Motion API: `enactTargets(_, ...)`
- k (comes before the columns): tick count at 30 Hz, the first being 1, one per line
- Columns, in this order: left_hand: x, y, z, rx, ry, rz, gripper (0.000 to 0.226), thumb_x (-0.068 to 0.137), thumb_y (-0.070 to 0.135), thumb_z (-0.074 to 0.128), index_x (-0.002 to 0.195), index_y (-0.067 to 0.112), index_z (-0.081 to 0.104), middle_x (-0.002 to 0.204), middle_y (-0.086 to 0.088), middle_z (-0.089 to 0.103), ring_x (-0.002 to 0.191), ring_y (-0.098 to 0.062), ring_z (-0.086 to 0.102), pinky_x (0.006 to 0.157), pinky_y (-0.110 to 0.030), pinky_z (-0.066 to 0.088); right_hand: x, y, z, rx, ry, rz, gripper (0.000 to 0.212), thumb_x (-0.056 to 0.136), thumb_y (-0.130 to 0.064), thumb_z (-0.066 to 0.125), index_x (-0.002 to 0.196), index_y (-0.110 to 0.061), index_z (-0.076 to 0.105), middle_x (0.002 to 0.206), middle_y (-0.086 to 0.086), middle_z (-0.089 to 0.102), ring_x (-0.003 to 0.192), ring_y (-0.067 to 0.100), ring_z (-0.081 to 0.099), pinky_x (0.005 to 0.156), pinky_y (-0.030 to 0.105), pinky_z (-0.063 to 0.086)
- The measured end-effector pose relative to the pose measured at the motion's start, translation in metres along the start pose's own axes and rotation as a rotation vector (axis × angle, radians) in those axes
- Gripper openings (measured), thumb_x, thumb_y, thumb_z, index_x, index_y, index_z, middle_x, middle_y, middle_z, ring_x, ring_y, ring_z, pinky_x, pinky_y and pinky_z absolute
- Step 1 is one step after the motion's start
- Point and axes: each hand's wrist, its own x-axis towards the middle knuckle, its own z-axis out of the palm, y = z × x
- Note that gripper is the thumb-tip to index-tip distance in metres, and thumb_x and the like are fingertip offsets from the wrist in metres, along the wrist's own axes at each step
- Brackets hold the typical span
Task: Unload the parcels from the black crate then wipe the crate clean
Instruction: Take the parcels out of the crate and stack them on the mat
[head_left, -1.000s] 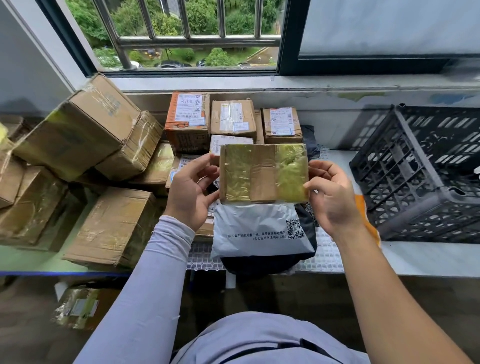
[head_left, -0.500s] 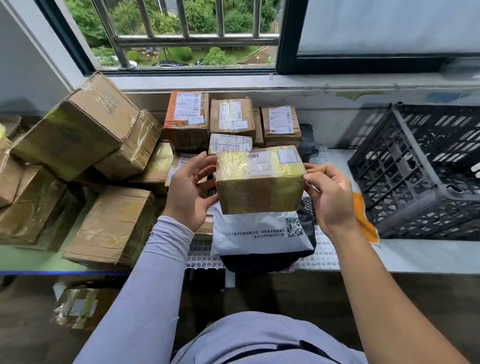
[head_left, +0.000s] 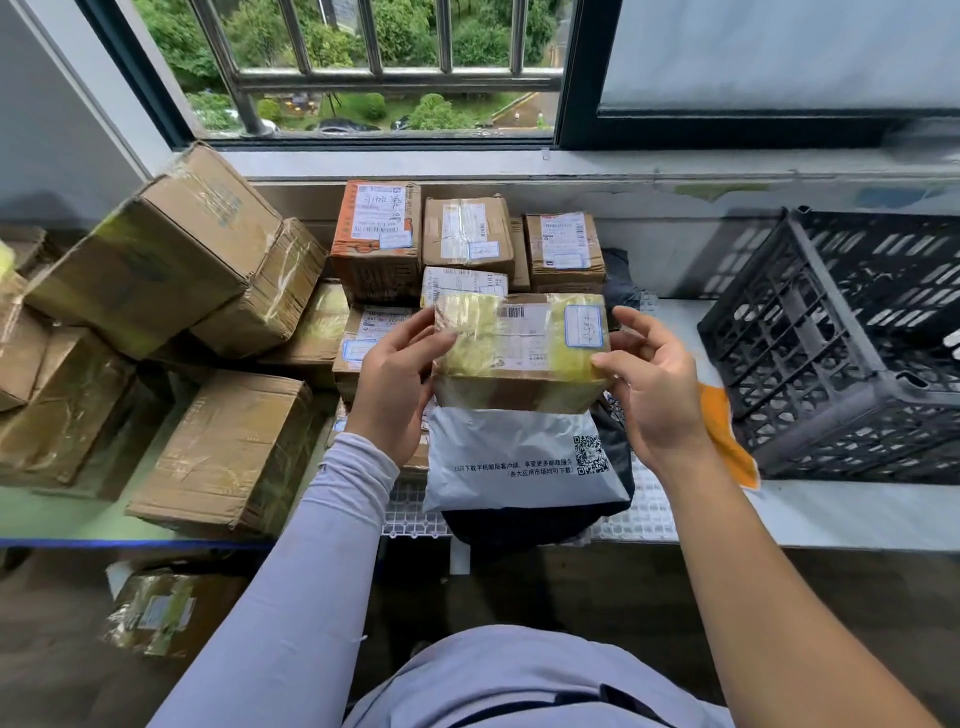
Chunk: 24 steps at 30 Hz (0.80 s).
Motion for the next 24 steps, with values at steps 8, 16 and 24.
enactTargets(8,0.01,0.004,0.001,0.014,-0.133,0.119,0.068,0.083,-0.013,0.072,0.142,0.014,0.054,0.128,-0.01,0.069,0.116,-0.028,0.069,0.085,-0.038,0.06,0.0,-0.003,0.013,-0.173,-0.094,0.035,0.033,0.085,-0.003,0.079,0.112,-0.018,0.069,0.107,0.01,0.075,0.103,0.035,0.071,0.082,0.044,0.063)
enactTargets(16,0.008,-0.002,0.015,-0.125,0.056,0.192,0.09,0.073,0.01,0.086,0.15,0.024,0.041,0.149,-0.009,0.05,0.132,-0.028,0.059,0.107,-0.053,0.051,-0.009,0.004,0.034,-0.141,-0.022,0.048,0.035,0.081,-0.024,0.087,0.111,-0.021,0.069,0.116,0.02,0.069,0.101,0.036,0.072,0.081,0.05,0.063)
enactTargets(24,0.008,-0.009,0.005,-0.094,-0.016,0.08,0.062,0.094,-0.007,0.065,0.149,0.014,0.047,0.122,0.001,0.073,0.116,-0.023,0.07,0.095,-0.049,0.059,-0.023,0.014,0.053,-0.3,-0.105,0.067,0.031,0.092,-0.032,0.077,0.121,-0.023,0.072,0.105,0.003,0.078,0.097,0.015,0.075,0.082,0.031,0.06)
